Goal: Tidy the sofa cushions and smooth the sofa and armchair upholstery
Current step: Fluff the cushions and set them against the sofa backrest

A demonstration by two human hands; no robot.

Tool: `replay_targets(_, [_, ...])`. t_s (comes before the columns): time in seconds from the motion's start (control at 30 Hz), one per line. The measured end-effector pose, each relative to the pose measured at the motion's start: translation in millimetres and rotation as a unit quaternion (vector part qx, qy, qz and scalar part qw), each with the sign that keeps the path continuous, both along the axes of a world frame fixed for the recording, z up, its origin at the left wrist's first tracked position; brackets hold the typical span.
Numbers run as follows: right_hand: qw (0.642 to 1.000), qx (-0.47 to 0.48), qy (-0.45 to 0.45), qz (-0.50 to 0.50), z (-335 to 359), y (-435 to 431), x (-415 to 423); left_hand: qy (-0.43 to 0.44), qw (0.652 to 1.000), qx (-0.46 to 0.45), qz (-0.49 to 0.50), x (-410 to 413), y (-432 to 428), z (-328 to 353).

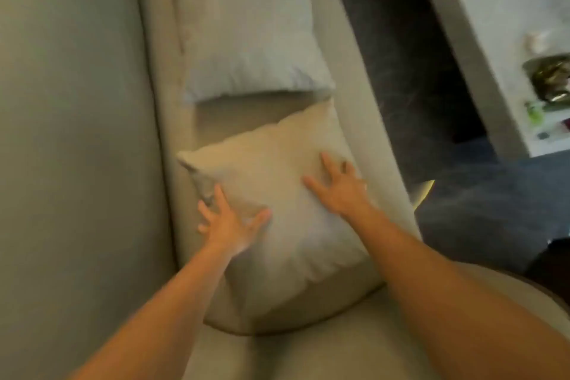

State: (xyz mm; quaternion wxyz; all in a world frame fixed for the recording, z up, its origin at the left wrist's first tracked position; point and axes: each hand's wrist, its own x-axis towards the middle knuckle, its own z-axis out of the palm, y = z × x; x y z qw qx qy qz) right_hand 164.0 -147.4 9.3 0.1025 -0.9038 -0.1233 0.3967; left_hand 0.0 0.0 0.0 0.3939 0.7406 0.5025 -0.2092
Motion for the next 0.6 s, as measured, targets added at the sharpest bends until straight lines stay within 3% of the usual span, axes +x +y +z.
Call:
replay_targets(0.07, [0.995, 0.023, -0.071, -0.068, -44, 14, 4, -0.049, 0.995, 0.010, 0.088, 8, -2, -43])
replay_targets(0.2, [0.976, 0.051, -0.192, -0.089, -80, 7, 1, -0.122, 0.982, 0.077, 0.121, 13, -13, -77])
replay_targets(0.43, [0.992, 0.016, -0.048, -0.115, -47, 25, 12, -0.145, 0.981, 0.064, 0.113, 18, 15, 20])
replay_targets(0.6, [0.957, 0.178, 0.078, -0.215, -15, 87, -36, -0.113, 0.958, 0.262, -0.019, 8, 66, 128])
